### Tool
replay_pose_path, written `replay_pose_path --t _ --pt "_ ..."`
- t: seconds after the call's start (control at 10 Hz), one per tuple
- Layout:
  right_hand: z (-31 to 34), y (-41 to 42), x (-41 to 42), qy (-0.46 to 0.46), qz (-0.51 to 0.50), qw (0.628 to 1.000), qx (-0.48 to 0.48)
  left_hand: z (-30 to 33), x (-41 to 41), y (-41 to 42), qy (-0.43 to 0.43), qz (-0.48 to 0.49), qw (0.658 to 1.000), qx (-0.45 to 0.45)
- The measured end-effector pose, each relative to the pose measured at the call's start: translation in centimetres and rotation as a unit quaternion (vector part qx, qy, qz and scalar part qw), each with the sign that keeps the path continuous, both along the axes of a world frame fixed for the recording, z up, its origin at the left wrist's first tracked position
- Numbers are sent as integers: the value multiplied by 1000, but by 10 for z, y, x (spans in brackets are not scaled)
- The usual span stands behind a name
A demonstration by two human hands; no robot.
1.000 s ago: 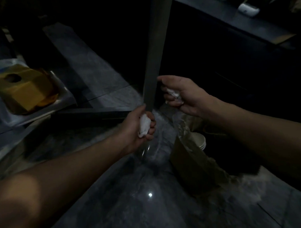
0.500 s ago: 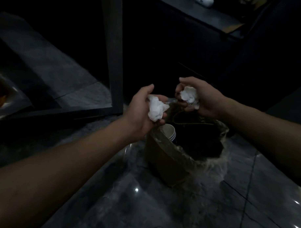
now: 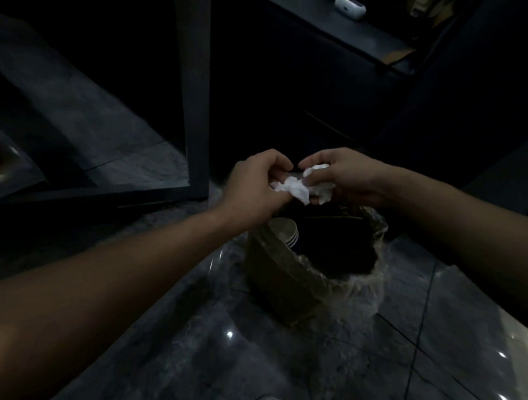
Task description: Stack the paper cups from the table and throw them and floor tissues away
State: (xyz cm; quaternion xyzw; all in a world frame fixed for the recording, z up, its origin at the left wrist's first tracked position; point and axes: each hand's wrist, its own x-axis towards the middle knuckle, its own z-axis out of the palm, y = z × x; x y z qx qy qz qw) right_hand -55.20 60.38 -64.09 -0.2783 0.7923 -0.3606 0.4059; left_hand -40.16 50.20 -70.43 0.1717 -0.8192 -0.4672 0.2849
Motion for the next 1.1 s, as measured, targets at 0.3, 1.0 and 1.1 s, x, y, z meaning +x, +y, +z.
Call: replay_pose_path --t 0.3,1.0,1.1 --pt "7 -2 12 56 22 994 92 -3 3 1 -65 22 987 -146" --pt "28 -77 69 316 226 919 72 23 65 -53 -72 142 981 -112" --pt "28 -96 88 394 258 882 -10 27 86 -65 -76 202 969 -119"
